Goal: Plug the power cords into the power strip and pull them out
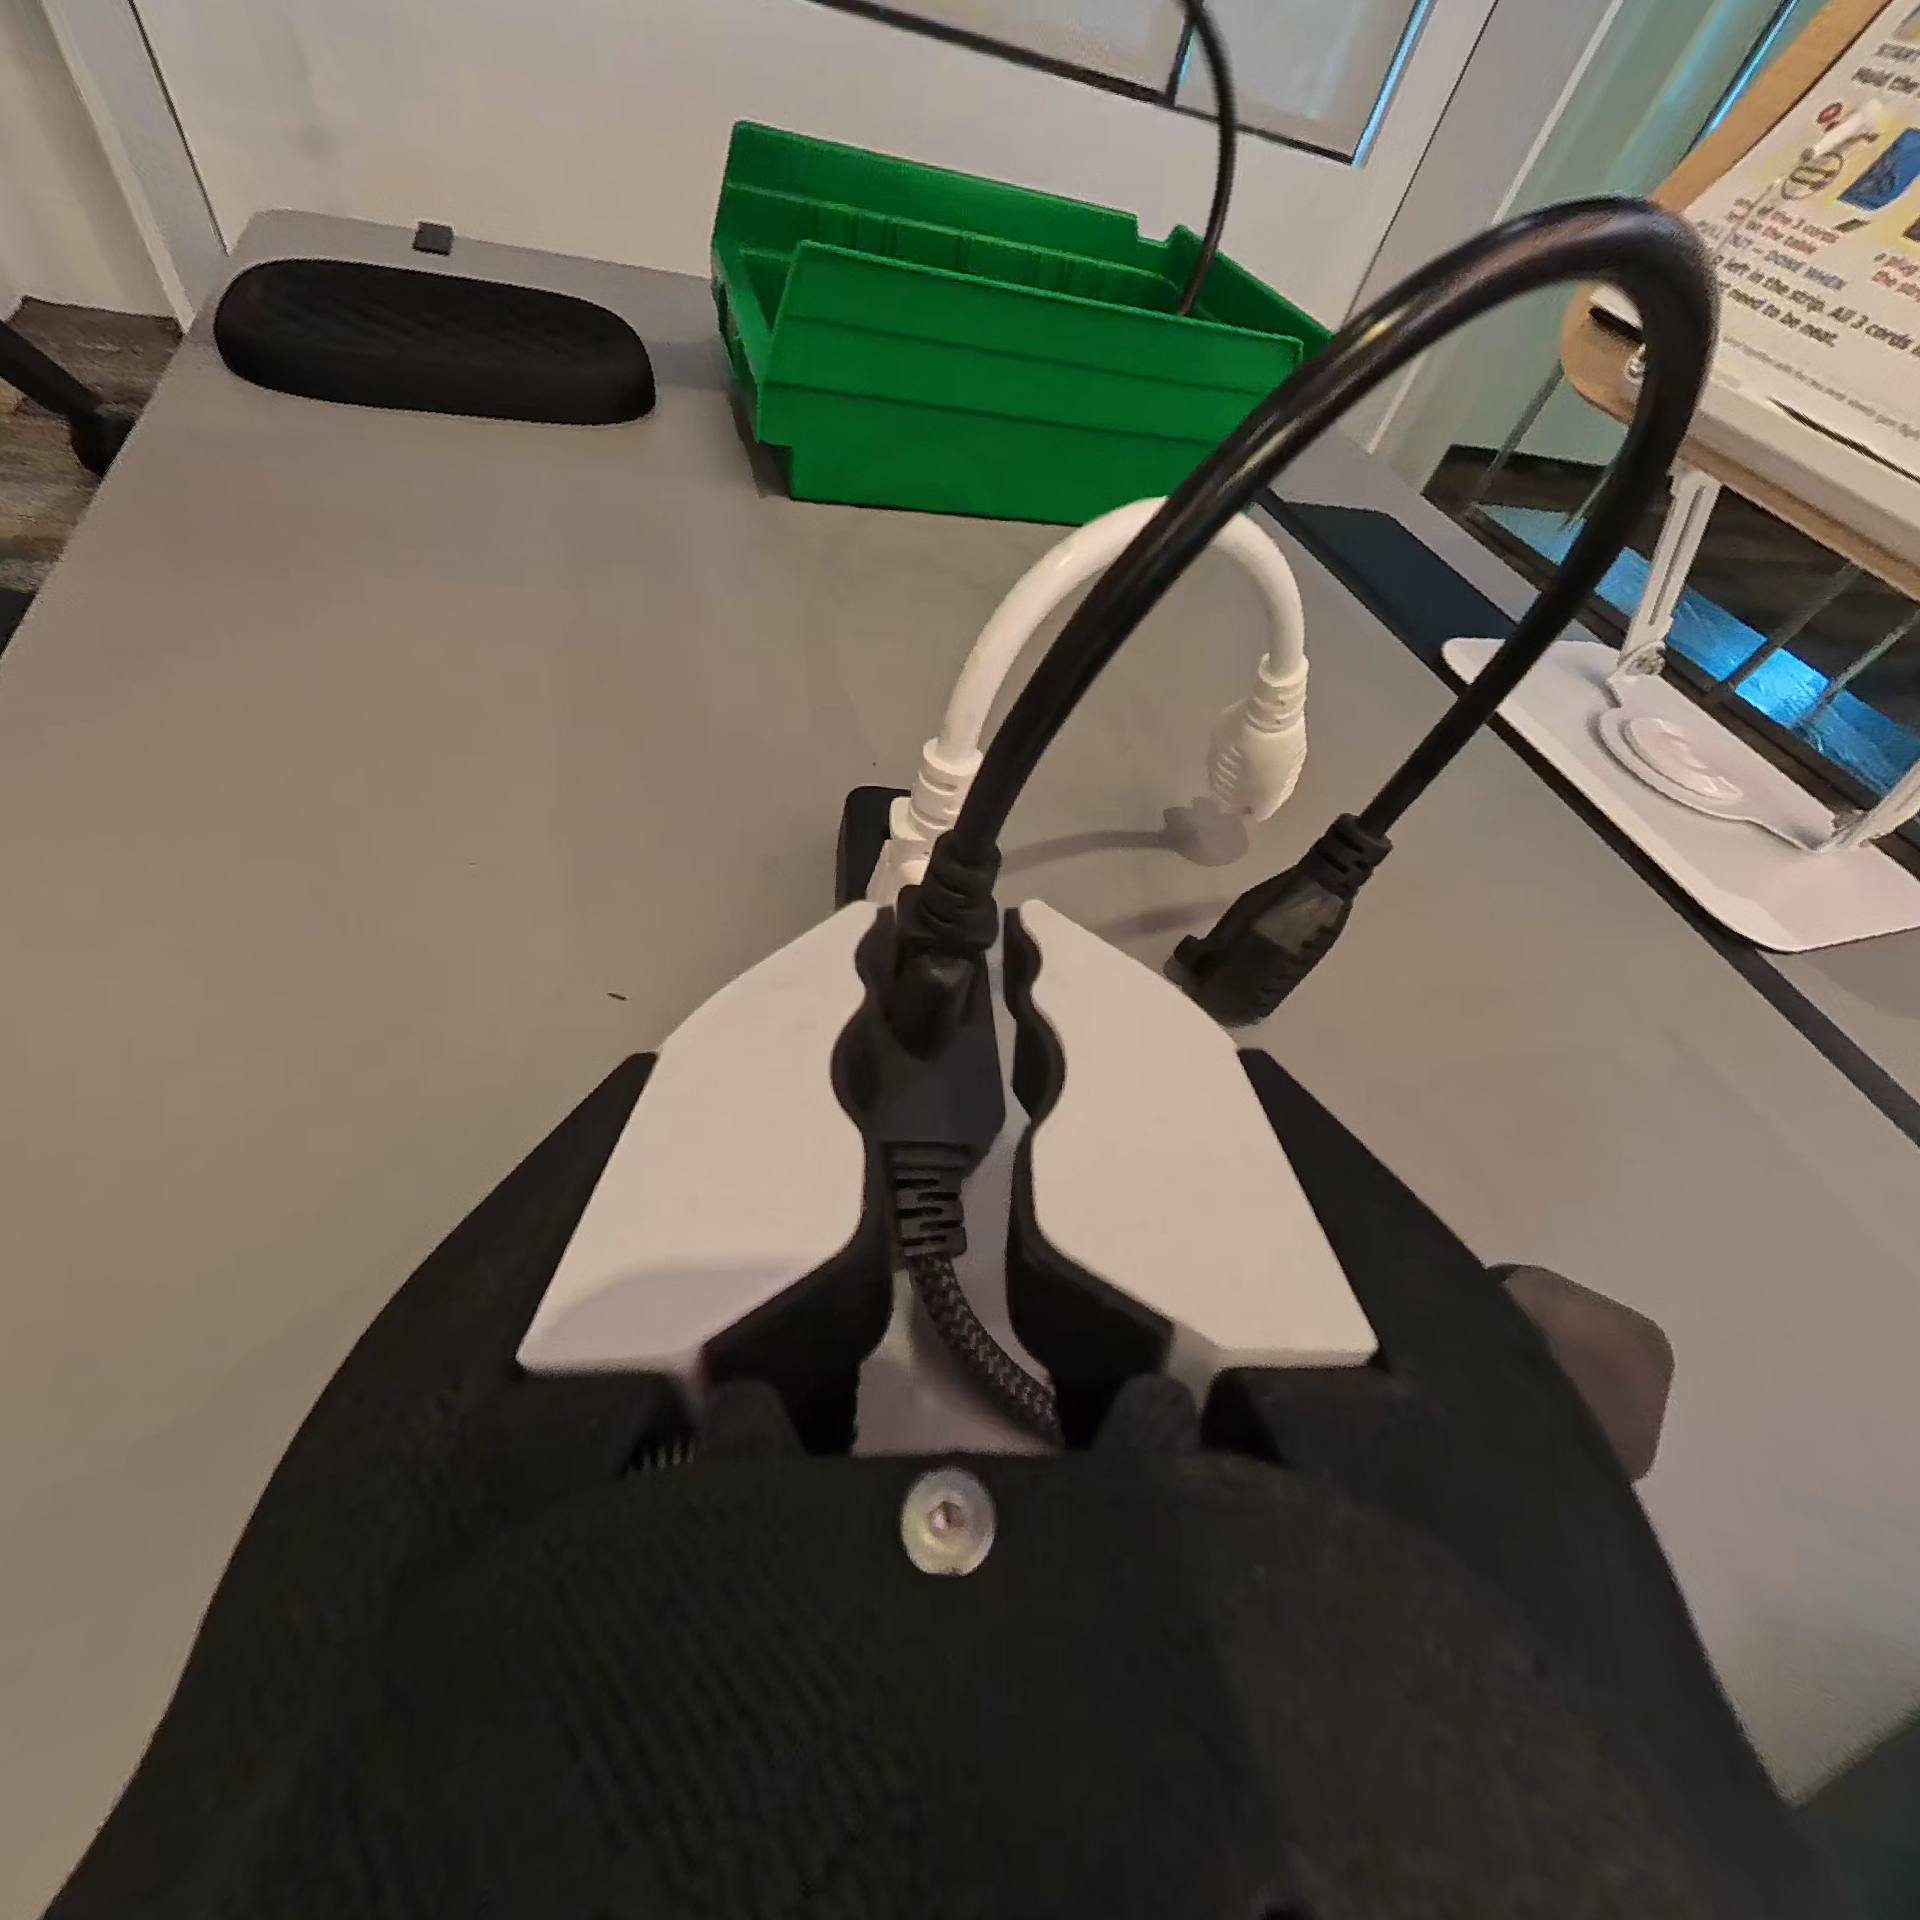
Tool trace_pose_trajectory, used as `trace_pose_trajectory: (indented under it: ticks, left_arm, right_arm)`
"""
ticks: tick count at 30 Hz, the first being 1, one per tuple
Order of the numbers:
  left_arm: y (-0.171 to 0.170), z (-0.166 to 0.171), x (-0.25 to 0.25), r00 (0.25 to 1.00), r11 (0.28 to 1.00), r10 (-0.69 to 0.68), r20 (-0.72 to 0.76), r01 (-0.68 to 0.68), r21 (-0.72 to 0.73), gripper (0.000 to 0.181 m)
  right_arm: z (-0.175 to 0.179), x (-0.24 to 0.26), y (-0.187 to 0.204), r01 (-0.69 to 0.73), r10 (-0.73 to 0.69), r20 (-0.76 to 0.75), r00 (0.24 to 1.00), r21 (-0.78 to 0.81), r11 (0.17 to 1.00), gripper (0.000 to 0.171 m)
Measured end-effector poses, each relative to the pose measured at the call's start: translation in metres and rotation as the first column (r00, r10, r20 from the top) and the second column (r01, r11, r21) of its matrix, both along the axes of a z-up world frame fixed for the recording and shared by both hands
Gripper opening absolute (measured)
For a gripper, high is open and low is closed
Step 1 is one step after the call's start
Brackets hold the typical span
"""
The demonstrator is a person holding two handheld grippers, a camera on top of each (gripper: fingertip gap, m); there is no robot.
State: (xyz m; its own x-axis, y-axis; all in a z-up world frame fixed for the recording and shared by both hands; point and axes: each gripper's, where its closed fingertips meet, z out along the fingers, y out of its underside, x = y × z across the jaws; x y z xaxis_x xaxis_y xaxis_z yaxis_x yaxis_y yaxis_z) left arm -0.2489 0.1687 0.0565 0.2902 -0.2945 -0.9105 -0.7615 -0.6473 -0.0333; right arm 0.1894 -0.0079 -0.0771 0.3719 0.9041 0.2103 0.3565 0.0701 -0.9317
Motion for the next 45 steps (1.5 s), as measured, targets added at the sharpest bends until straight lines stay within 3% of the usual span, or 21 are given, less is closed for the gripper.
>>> trace_pose_trajectory:
  ticks: [5,8,11,14,16,20,25,28,31,34,37,39,45]
  left_arm:
    - [-0.033,0.102,0.05,0.968,0.987,-0.138,-0.211,0.153,0.055,0.02]
    - [-0.06,0.145,0.075,0.945,0.97,-0.211,-0.251,0.235,0.068,0.02]
    - [-0.092,0.174,0.097,0.914,0.939,-0.317,-0.253,0.34,0.054,0.021]
    - [-0.126,0.19,0.12,0.865,0.884,-0.454,-0.213,0.467,0.012,0.02]
    - [-0.147,0.196,0.14,0.82,0.83,-0.553,-0.148,0.558,-0.011,0.02]
    - [-0.194,0.201,0.194,0.662,0.661,-0.749,0.016,0.749,-0.04,0.021]
    - [-0.255,0.21,0.264,0.418,0.417,-0.9,0.123,0.908,-0.031,0.02]
    - [-0.29,0.215,0.297,0.282,0.282,-0.941,0.187,0.959,-0.027,0.02]
    - [-0.309,0.213,0.314,0.206,0.205,-0.929,0.309,0.978,-0.035,0.02]
    - [-0.313,0.205,0.317,0.186,0.18,-0.856,0.482,0.982,-0.059,0.02]
    - [-0.314,0.194,0.316,0.181,0.161,-0.746,0.64,0.983,-0.09,0.02]
    - [-0.314,0.187,0.316,0.178,0.144,-0.685,0.706,0.984,-0.108,0.02]
    - [-0.309,0.176,0.319,0.198,0.135,-0.577,0.793,0.98,-0.147,0.02]
  right_arm:
    - [-0.002,0.004,0.005,0.019,-0.019,-0.018,1.0,0.014,1.0,0.021]
    - [0.009,0.008,0.006,0.038,-0.034,-0.047,0.998,0.081,0.996,0.02]
    - [0.054,0.017,0.001,0.092,-0.058,-0.149,0.987,0.232,0.968,0.018]
    - [0.129,0.025,-0.02,0.135,-0.01,-0.301,0.953,0.396,0.908,0.017]
    - [0.18,0.027,-0.037,0.147,0.038,-0.341,0.939,0.5,0.854,0.017]
    - [0.267,0.014,-0.061,0.116,0.108,-0.278,0.954,0.68,0.724,0.018]
    - [0.335,-0.002,-0.05,0.092,0.092,-0.173,0.981,0.823,0.561,0.022]
    - [0.34,-0.031,-0.043,0.006,0.101,-0.059,0.993,0.89,0.456,0.028]
    - [0.34,-0.072,-0.077,-0.09,0.153,0.05,0.987,0.96,0.267,0.034]
    - [0.341,-0.1,-0.132,-0.156,0.259,0.12,0.958,0.98,0.123,0.04]
    - [0.343,-0.111,-0.153,-0.156,0.242,0.146,0.959,0.988,0.019,0.036]
    - [0.343,-0.115,-0.154,-0.159,0.219,0.155,0.963,0.987,0.001,0.031]
    - [0.327,-0.119,-0.134,-0.255,0.104,0.248,0.963,0.965,0.058,0.02]
